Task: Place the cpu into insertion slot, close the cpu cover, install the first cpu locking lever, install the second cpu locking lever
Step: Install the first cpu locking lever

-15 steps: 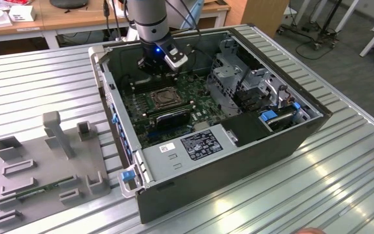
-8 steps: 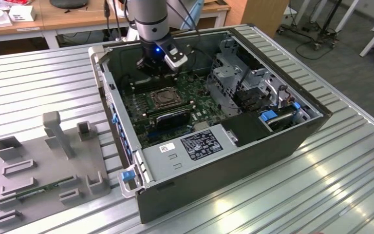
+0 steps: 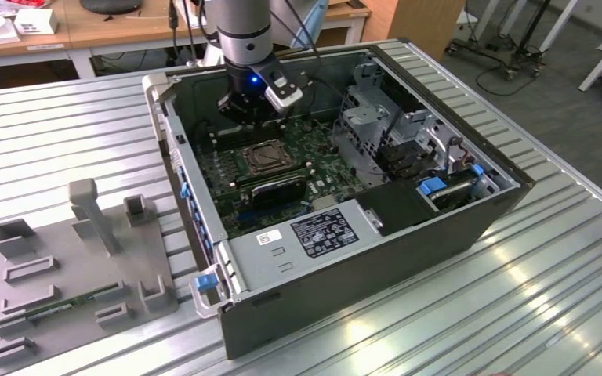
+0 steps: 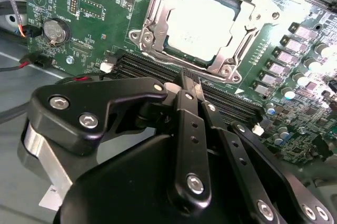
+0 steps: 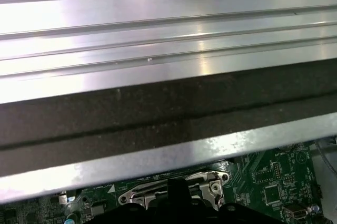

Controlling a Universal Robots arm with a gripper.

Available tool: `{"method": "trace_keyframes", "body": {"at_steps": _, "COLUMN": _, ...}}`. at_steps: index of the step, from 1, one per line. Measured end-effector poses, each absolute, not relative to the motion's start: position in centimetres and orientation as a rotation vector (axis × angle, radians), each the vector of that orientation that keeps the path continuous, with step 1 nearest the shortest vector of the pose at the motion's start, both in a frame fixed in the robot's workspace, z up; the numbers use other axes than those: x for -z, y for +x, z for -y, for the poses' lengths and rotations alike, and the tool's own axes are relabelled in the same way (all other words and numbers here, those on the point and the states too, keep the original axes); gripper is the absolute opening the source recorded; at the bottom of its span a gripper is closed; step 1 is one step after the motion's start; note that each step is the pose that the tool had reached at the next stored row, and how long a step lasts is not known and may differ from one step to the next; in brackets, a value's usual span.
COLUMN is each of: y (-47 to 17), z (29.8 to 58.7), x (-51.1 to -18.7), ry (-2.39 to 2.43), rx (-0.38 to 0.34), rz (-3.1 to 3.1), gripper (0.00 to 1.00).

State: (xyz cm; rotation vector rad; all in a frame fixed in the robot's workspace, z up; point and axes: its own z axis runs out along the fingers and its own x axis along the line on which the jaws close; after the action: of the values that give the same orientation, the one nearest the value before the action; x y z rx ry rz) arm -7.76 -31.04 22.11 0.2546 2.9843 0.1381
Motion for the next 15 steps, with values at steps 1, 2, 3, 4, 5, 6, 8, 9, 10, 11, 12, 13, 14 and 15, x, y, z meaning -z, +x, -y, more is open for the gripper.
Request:
{"method": "trace_keyframes", "body": {"at_steps": 1, "y": -7.76, "z": 31.04, "x": -22.11, "ry": 0.254, "rx": -0.138, "rz": -2.984, "gripper": 0.11}}
{"method": "trace_keyframes", "body": {"at_steps": 2, "y": -7.76, "z": 31.04, "x": -22.11, "ry": 0.248, "rx": -0.138, "rz": -2.985, "gripper": 0.11}}
{"method": "trace_keyframes", "body": {"at_steps": 3, "y": -7.76, "z": 31.04, "x": -22.11, "ry": 0.230, "rx": -0.137, "rz": -2.988, "gripper": 0.11}}
{"method": "trace_keyframes", "body": {"at_steps": 4, "y": -7.76, "z": 31.03, "x": -22.10, "ry": 0.210, "rx": -0.134, "rz": -2.990, "gripper": 0.11}}
{"method": "trace_keyframes", "body": {"at_steps": 5, "y": -7.76, "z": 31.03, "x": -22.10, "ry": 0.194, "rx": -0.128, "rz": -2.994, "gripper": 0.11}}
{"method": "trace_keyframes", "body": {"at_steps": 6, "y": -7.76, "z": 31.04, "x": -22.10, "ry": 0.178, "rx": -0.119, "rz": -2.998, "gripper": 0.11}}
{"method": "trace_keyframes", "body": {"at_steps": 8, "y": -7.76, "z": 31.04, "x": -22.10, "ry": 0.148, "rx": -0.102, "rz": -3.007, "gripper": 0.11}}
{"method": "trace_keyframes", "body": {"at_steps": 9, "y": -7.76, "z": 31.04, "x": -22.10, "ry": 0.136, "rx": -0.092, "rz": -3.011, "gripper": 0.11}}
{"method": "trace_keyframes", "body": {"at_steps": 10, "y": -7.76, "z": 31.04, "x": -22.11, "ry": 0.125, "rx": -0.082, "rz": -3.017, "gripper": 0.11}}
{"method": "trace_keyframes", "body": {"at_steps": 11, "y": -7.75, "z": 31.04, "x": -22.11, "ry": 0.117, "rx": -0.071, "rz": -3.026, "gripper": 0.11}}
{"method": "trace_keyframes", "body": {"at_steps": 12, "y": -7.74, "z": 31.04, "x": -22.10, "ry": 0.111, "rx": -0.061, "rz": -3.035, "gripper": 0.11}}
{"method": "trace_keyframes", "body": {"at_steps": 13, "y": -7.73, "z": 31.03, "x": -22.10, "ry": 0.105, "rx": -0.052, "rz": -3.044, "gripper": 0.11}}
{"method": "trace_keyframes", "body": {"at_steps": 14, "y": -7.71, "z": 31.03, "x": -22.10, "ry": 0.100, "rx": -0.044, "rz": -3.053, "gripper": 0.11}}
{"method": "trace_keyframes", "body": {"at_steps": 15, "y": -7.68, "z": 31.04, "x": -22.10, "ry": 0.097, "rx": -0.042, "rz": -3.058, "gripper": 0.11}}
